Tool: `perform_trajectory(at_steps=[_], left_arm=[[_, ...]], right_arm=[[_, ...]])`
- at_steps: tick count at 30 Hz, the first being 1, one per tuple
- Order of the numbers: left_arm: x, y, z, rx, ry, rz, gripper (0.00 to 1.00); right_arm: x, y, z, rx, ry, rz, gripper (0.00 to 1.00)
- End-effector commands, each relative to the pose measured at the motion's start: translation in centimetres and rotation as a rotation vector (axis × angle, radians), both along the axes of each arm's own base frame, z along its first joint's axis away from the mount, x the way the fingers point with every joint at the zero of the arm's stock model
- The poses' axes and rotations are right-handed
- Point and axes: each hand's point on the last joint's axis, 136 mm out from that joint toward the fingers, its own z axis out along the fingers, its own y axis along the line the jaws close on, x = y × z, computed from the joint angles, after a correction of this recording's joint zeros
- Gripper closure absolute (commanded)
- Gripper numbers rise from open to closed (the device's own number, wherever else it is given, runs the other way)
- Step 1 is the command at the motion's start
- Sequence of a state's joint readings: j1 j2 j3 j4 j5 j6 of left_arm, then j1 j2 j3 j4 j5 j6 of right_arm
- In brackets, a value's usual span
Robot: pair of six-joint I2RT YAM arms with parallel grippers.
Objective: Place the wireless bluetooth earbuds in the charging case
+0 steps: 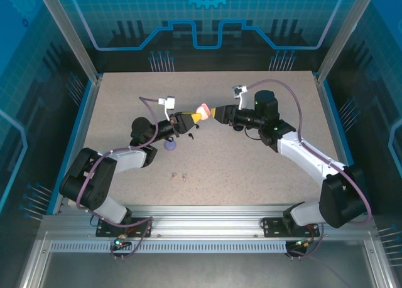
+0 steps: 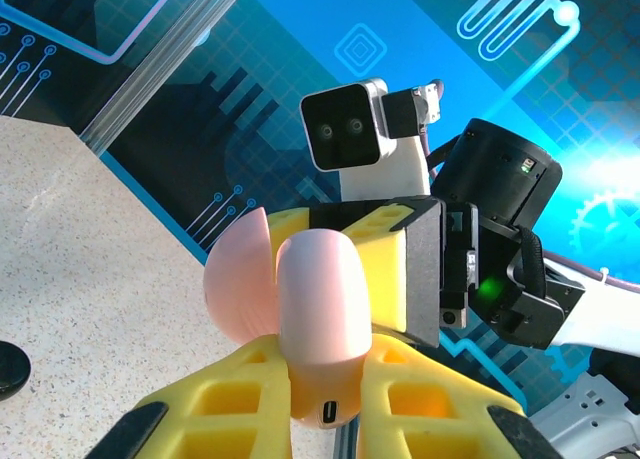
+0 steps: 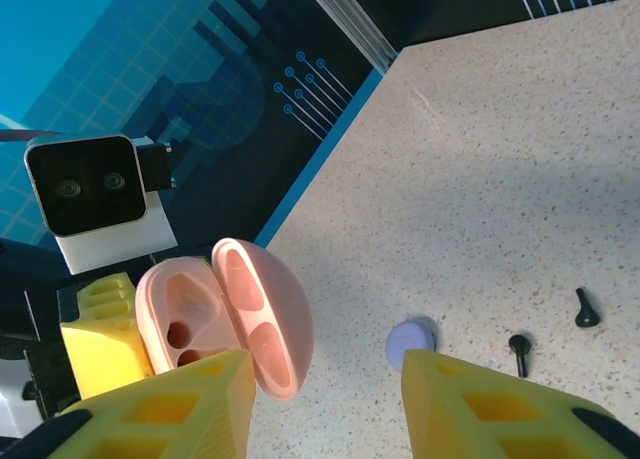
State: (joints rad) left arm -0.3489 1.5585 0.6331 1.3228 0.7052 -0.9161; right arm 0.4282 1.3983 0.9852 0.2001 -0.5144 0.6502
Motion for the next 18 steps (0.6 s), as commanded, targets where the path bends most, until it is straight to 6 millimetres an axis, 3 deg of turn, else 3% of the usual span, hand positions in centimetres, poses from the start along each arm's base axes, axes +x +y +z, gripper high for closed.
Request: perform_trajectory(at_steps=[1,18], left_arm=[[-0.2,-0.2,2.1,-0.023,-0.078,-0.019,1.00],[-0.4,-0.5,2.0,-0.023,-0.077,-0.040,1.00]], right_arm=[[-0.1,1.1,0.5,0.020,-0.014,0.033,0.58],[0.5,2.4,0.4,0.022,-0.003,0.060,0.64]])
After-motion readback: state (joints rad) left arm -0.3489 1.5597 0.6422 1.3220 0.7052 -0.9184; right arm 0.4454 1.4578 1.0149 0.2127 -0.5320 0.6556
